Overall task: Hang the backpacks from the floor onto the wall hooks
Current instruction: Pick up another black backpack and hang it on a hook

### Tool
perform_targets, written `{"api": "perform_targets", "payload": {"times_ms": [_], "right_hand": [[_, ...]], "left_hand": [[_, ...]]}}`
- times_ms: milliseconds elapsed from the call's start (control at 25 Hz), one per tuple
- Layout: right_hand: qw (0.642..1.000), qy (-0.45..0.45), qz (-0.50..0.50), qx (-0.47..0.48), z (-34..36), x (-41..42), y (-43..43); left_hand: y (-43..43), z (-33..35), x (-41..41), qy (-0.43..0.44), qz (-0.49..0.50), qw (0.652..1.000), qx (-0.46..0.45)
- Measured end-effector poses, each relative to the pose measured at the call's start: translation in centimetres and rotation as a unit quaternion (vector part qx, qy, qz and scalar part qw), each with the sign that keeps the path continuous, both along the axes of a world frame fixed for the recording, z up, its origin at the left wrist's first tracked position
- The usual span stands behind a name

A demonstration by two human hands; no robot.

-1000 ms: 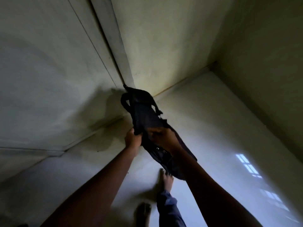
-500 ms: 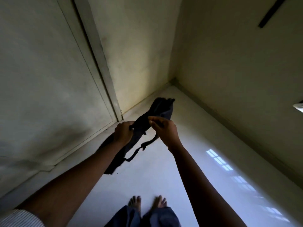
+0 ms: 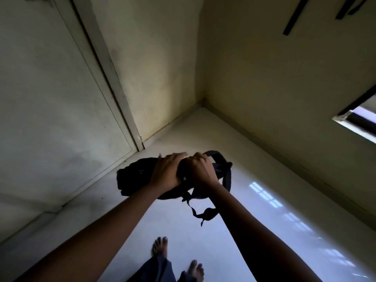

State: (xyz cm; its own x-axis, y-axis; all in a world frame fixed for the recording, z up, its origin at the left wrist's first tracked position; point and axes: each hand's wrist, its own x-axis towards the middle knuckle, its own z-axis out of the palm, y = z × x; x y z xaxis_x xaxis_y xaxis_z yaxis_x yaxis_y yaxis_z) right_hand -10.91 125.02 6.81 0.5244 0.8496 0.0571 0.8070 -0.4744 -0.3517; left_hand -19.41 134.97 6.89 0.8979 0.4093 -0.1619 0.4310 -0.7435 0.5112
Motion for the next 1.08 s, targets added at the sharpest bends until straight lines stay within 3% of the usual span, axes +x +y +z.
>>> {"api": "perform_targets", "payload": {"times_ms": [120,280,400,480,560,680,760,920,1080], "right_hand": [[0.995,0.040,0.056,0.070,1.0,-0.9,-0.2],[0.985,0.124,0.055,0.108,3.1,-0.4,-4.3],[0.970,0.174,-0.062,0.161,4.4,-0.4,-8.4],[0.937,0.207,-0.194,0.202,4.4,-0.4,-11.2],[0.866,0.279,-0.345,0.229,3.5,-0.4,-13.0],[0.684,0.458,-0.471,0.319,2.1,-0.3,-12.9],[0.630,0.476,-0.499,0.357,2.0,0.4,-11.6],[0.608,0.434,-0.525,0.407,1.9,3.0,-9.8],[0.662,0.403,-0.530,0.343,0.5,4.6,-9.4]], "left_hand": [[0.1,0.4,0.1,-0.003,0.052,0.997,-0.050],[-2.1,1.3,0.7,0.001,0.008,0.999,-0.044],[-4.6,0.9,1.2,-0.011,-0.019,0.999,-0.026],[-5.8,0.9,1.4,-0.019,0.001,0.999,-0.049],[-6.7,0.9,1.7,-0.032,0.025,0.997,-0.064],[-7.8,1.2,2.0,-0.070,0.039,0.996,-0.043],[-8.4,1.7,2.4,-0.092,0.030,0.995,-0.028],[-9.2,2.2,3.2,-0.111,0.035,0.993,-0.014],[-8.9,2.4,3.7,-0.032,-0.015,0.998,-0.051]]}}
